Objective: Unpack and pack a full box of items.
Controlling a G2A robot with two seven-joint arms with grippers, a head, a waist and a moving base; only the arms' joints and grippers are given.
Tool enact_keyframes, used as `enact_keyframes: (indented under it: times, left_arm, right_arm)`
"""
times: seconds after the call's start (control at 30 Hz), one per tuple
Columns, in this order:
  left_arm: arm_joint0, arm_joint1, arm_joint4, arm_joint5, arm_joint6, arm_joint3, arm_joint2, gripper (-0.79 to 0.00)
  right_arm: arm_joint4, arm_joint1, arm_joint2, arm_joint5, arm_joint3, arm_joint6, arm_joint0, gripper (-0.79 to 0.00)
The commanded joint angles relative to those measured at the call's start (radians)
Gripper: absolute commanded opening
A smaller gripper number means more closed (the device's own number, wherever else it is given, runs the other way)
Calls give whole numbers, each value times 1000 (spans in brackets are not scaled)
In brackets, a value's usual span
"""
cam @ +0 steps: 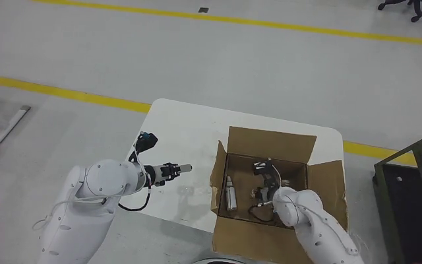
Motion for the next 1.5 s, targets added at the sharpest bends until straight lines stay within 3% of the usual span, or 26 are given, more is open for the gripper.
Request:
enact_keyframes:
  times: [0.0, 0.13, 0.27, 0.5, 0.73, 0.87, 1.0, 1.2, 1.47]
  left_arm:
    - [0, 0, 0, 0, 0, 0, 0, 0]
    - [0, 0, 0, 0, 0, 0, 0, 0]
    - [0, 0, 0, 0, 0, 0, 0, 0]
    - [0, 0, 0, 0, 0, 0, 0, 0]
    - [0, 0, 0, 0, 0, 0, 0, 0]
    - [0, 0, 0, 0, 0, 0, 0, 0]
    - [0, 0, 0, 0, 0, 0, 0, 0]
    - [0, 0, 0, 0, 0, 0, 0, 0]
    - [0, 0, 0, 0, 0, 0, 0, 0]
  right_arm:
    - [16, 14, 89, -42, -136, -3, -70, -785]
    - [84, 36, 297, -104, -347, -41, -224, -785]
    - [215, 45, 531, -171, -442, -107, -346, -785]
    - [436, 46, 907, -382, -435, -248, -505, -785]
    - [526, 34, 1102, -504, -361, -337, -634, -785]
    - [537, 31, 1150, -520, -290, -362, -664, -785]
    - [563, 34, 1122, -528, -179, -331, -650, -785]
    - [603, 41, 979, -528, -108, -262, -582, -785]
    - [634, 49, 821, -562, -130, -170, -521, -785]
